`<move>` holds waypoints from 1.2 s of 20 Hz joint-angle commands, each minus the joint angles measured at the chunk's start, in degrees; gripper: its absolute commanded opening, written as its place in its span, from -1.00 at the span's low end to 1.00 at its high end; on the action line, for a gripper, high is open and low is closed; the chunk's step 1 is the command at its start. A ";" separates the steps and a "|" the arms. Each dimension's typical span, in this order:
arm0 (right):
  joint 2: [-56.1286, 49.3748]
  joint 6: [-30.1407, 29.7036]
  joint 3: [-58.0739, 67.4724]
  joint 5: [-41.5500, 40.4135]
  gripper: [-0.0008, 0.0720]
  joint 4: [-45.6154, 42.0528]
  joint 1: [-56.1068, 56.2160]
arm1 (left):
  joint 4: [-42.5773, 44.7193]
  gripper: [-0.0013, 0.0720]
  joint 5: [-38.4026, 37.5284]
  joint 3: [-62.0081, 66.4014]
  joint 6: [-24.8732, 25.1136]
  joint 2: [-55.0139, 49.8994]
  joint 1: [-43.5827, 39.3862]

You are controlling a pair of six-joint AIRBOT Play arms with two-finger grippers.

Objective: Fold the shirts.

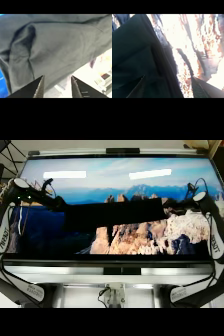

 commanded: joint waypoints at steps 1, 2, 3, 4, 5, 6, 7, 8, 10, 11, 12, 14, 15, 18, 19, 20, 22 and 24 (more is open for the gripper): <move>-2.71 -0.46 0.04 -0.09 0.86 3.17 0.81 | -3.52 0.18 -0.66 0.04 0.02 3.21 -0.31; -3.21 -0.46 0.04 -0.48 0.86 3.58 1.60 | -5.77 0.18 -0.13 0.04 0.35 4.00 -0.61; -3.56 -0.42 0.04 -1.20 0.86 3.72 2.62 | -8.46 0.18 0.44 0.04 1.16 4.72 -1.11; -3.76 -0.02 0.04 -2.08 0.81 3.85 3.58 | -10.69 0.18 0.94 0.04 1.29 5.22 -1.64; -3.80 0.35 0.04 -2.75 0.53 3.82 4.63 | -13.11 0.18 1.29 0.04 1.29 5.55 -2.29; -3.78 0.35 0.04 -3.04 0.36 4.00 5.53 | -15.37 0.18 1.55 0.04 1.27 5.73 -2.93; -3.78 0.31 0.04 -2.84 0.36 4.28 6.40 | -17.22 0.18 1.99 0.04 1.27 5.70 -3.56; -3.76 0.20 0.07 -2.27 0.33 4.57 7.06 | -18.08 0.18 2.62 0.04 1.29 5.70 -4.28; -3.34 -0.76 0.13 -1.27 -0.65 5.35 7.39 | -18.05 0.18 3.96 0.02 1.29 5.60 -5.86; -2.38 -1.86 0.17 -1.29 -0.79 6.14 7.34 | -18.08 0.17 4.63 0.00 1.27 5.42 -6.71; -0.83 -4.61 0.17 -0.87 -0.79 7.58 7.23 | -18.08 0.05 5.11 -0.02 1.25 5.11 -7.63; 4.39 -8.04 0.17 1.33 -0.79 8.04 7.28 | -18.08 -0.47 5.97 -0.15 1.03 3.96 -10.45; 7.65 -8.24 0.17 3.15 -0.79 7.82 7.28 | -18.08 -0.73 6.32 -0.42 1.03 2.97 -12.59; 17.40 -8.11 0.15 9.97 -0.79 7.93 7.30 | -18.29 -0.87 12.85 -2.29 -2.27 -0.57 -20.83; 20.72 -7.74 0.15 12.24 -0.79 7.87 7.41 | -18.93 -0.87 15.56 -2.36 -3.56 -2.14 -23.91; 23.76 -7.30 0.15 13.94 -0.79 8.04 7.41 | -20.90 -0.87 18.84 -2.36 -4.17 -4.04 -27.26; 28.68 -4.79 0.15 16.02 -0.79 8.07 7.41 | -28.57 -0.87 25.24 -2.32 -4.09 -7.56 -33.03; 31.93 -1.90 0.15 18.12 -0.79 8.07 7.41 | -38.42 -0.87 32.50 -2.27 -2.38 -10.51 -38.05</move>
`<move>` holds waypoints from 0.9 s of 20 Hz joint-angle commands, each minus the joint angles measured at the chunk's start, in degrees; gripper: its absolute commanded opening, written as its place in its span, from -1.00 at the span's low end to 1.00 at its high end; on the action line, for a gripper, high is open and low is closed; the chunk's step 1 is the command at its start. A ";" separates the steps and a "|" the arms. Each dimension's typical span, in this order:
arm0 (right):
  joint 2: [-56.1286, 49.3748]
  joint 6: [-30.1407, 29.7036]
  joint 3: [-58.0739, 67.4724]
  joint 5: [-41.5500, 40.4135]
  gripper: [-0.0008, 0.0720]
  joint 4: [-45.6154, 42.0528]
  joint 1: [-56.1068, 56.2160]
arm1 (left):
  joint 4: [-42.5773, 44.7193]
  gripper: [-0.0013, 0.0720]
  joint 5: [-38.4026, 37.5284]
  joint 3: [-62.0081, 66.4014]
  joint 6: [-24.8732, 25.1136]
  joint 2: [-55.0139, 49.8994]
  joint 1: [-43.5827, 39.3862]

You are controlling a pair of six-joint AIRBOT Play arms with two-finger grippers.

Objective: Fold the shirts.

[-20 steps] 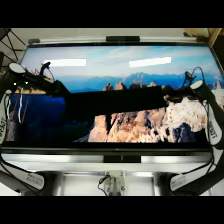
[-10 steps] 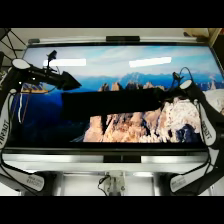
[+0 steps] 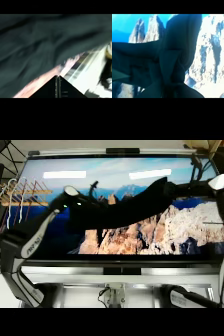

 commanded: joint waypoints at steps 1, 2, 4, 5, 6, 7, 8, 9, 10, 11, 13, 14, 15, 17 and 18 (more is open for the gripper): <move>6.73 4.33 0.04 5.68 -0.79 0.24 0.02 | -17.11 -0.87 13.70 0.44 1.33 -5.53 -9.70; 7.28 5.27 0.04 7.37 -0.79 0.26 0.02 | -22.10 -0.87 15.43 1.55 2.80 -7.26 -12.09; 8.37 5.97 0.04 9.68 -0.79 0.76 0.02 | -25.92 -0.88 16.85 3.96 3.21 -10.34 -15.26; 9.40 5.97 0.04 9.68 -0.79 1.03 0.00 | -26.16 -0.88 17.81 4.28 2.34 -11.34 -16.17; 10.73 5.97 0.04 9.38 -0.79 1.55 0.00 | -26.14 -0.88 18.64 4.24 1.25 -11.85 -16.52; 11.89 6.32 0.04 9.11 -0.79 1.68 0.02 | -26.16 -0.88 18.64 4.24 0.90 -12.02 -16.55; 12.85 7.45 0.04 9.22 -0.79 1.64 0.00 | -26.14 -0.88 17.77 4.24 1.09 -11.74 -16.04; 13.20 8.59 0.04 9.70 -0.79 1.62 0.02 | -26.14 -0.88 16.35 4.24 2.51 -11.02 -14.99; 13.09 9.20 0.02 10.73 -0.79 2.05 0.13 | -26.10 -0.88 14.43 4.24 5.20 -9.75 -13.35; 12.81 9.40 0.00 11.15 -0.79 1.55 1.16 | -25.94 -0.88 11.52 4.24 7.58 -8.17 -11.28; 11.32 9.79 0.00 8.66 -0.79 -1.16 5.55 | -21.77 -0.88 5.90 4.24 8.61 -3.56 -5.25; 9.86 10.49 0.00 5.62 -0.79 -2.58 8.70 | -18.80 -0.88 3.91 4.24 8.57 -0.92 -1.90; 7.89 10.82 0.00 1.84 -0.79 -2.93 11.96 | -15.61 -0.88 1.81 4.24 8.39 2.12 2.12; 3.08 10.95 0.00 -6.38 -0.79 -2.25 18.69 | -11.69 -0.88 -1.97 4.24 8.46 8.28 10.08; 0.44 11.80 0.00 -10.19 -0.79 -2.16 21.88 | -10.56 -0.88 -3.72 4.24 8.44 11.78 14.53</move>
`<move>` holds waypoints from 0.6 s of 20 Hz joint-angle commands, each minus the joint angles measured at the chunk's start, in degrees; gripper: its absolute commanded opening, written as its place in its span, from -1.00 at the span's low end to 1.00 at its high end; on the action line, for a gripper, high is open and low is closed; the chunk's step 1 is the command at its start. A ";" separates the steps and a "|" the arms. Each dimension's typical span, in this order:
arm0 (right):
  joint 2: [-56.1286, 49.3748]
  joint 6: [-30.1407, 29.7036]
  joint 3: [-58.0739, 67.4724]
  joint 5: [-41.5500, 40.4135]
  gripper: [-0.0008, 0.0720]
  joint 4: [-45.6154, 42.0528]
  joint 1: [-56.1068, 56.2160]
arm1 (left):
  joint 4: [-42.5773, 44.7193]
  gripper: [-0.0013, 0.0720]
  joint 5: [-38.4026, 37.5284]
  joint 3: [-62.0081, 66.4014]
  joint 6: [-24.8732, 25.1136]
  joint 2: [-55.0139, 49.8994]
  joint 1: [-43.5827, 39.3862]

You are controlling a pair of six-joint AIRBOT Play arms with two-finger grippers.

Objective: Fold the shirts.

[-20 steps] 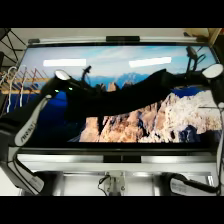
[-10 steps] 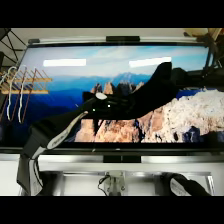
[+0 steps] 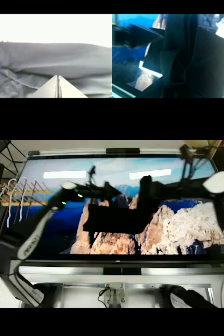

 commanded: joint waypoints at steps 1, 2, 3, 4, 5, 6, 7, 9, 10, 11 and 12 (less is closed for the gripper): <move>-8.41 3.34 -0.02 -14.25 -0.79 -0.42 11.17 | 6.10 -0.88 -8.13 0.02 0.72 11.32 14.78; -11.54 3.89 -0.02 -17.40 -0.79 0.87 14.16 | 6.10 -0.88 -9.44 0.02 0.72 14.53 19.06; -15.02 3.80 -0.02 -20.79 -0.79 2.80 17.16 | 6.10 -0.88 -10.82 0.02 0.72 17.86 23.65; -18.21 3.78 -0.02 -24.06 -0.79 4.63 19.69 | 6.12 -0.88 -12.04 0.02 0.72 20.83 27.67; -21.55 3.78 -0.02 -27.82 -0.79 6.51 22.05 | 6.12 -0.88 -13.25 0.02 0.72 23.87 31.76; -24.57 3.80 -0.02 -31.85 -0.79 8.74 24.09 | 6.12 -0.88 -14.38 0.02 0.72 26.43 35.21; -26.95 3.78 -0.02 -35.87 -0.79 11.43 25.59 | 6.12 -0.88 -15.67 0.02 0.72 28.96 38.47; -30.73 3.69 -0.02 -43.25 -0.79 18.36 28.15 | 6.51 -0.88 -18.18 0.00 0.72 32.96 43.30; -31.91 3.30 -0.02 -45.20 -0.76 20.76 29.07 | 7.37 -0.88 -18.95 0.00 0.72 34.51 44.83; -32.76 3.10 -0.02 -45.38 -0.52 22.38 29.75 | 9.03 -0.88 -19.34 0.00 0.72 35.85 45.83; -33.00 3.10 -0.02 -44.04 0.06 22.64 29.88 | 10.88 -0.88 -19.32 0.00 0.72 36.76 46.10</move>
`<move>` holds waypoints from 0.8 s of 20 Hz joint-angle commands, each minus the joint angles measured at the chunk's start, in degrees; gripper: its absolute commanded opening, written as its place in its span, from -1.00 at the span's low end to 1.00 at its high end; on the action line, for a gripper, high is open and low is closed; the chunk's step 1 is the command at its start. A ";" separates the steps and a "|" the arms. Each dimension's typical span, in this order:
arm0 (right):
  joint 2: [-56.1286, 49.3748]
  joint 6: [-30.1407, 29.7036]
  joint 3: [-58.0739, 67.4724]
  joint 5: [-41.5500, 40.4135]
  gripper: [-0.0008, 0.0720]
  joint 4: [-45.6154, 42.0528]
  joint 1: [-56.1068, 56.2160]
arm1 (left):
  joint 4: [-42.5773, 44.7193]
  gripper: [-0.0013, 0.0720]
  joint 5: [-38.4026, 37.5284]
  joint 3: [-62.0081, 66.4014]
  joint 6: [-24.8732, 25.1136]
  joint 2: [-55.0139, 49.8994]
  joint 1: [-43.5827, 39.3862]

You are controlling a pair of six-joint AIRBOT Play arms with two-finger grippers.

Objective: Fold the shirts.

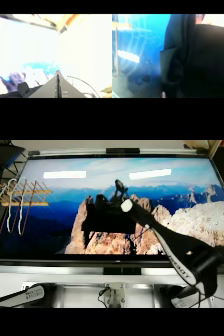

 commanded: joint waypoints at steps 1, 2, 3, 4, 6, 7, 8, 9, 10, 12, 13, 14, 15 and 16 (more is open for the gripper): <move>-3.41 -0.70 0.00 -2.64 0.32 5.92 2.58 | 5.20 -0.88 -2.34 -0.02 -0.02 5.18 4.66; -2.73 -2.08 0.00 0.55 0.32 5.62 1.70 | 6.10 -0.88 -2.38 -0.04 -0.04 5.29 4.35; -1.53 -4.24 0.00 4.28 0.32 4.74 0.26 | 6.14 -0.88 -2.32 -0.24 -0.04 5.25 4.11; 0.09 -4.61 0.00 7.74 0.32 1.99 -1.55 | 6.16 -0.88 -2.29 -0.57 -0.02 5.20 3.87; 4.48 -3.56 0.00 15.56 0.31 -7.89 -6.88 | 6.14 -0.88 -2.36 -1.46 -0.02 5.20 3.87; 6.88 -0.28 0.00 20.39 0.31 -15.96 -10.27 | 6.14 -0.88 -2.34 -1.79 -0.02 5.20 3.87; 8.76 3.76 0.00 25.94 0.31 -24.94 -13.62 | 6.14 -0.88 -2.34 -2.12 0.00 5.20 3.85; 9.90 6.64 0.00 32.98 0.55 -33.88 -17.20 | 6.14 -0.88 -2.36 -2.36 0.00 5.20 3.85; 9.86 7.19 -0.02 40.35 0.87 -38.42 -20.50 | 6.14 -0.88 -2.36 -2.60 -0.02 5.20 3.85; 7.85 3.85 -0.35 48.74 0.87 -36.17 -26.16 | 6.14 -0.88 -2.14 -3.34 0.00 5.20 3.67; 6.51 2.54 -0.42 48.04 0.87 -32.63 -27.82 | 6.12 -0.88 -2.05 -3.85 0.00 5.20 3.30; 5.14 1.55 -0.42 45.70 0.87 -29.00 -28.65 | 6.12 -0.88 -2.10 -4.37 0.04 5.20 2.54; 3.76 1.22 -0.42 43.50 0.87 -26.01 -28.83 | 6.12 -0.88 -2.14 -4.76 0.22 5.20 1.70; 2.16 1.14 -0.42 41.79 0.87 -23.89 -28.83 | 6.14 -0.88 -2.12 -4.90 0.48 5.18 0.76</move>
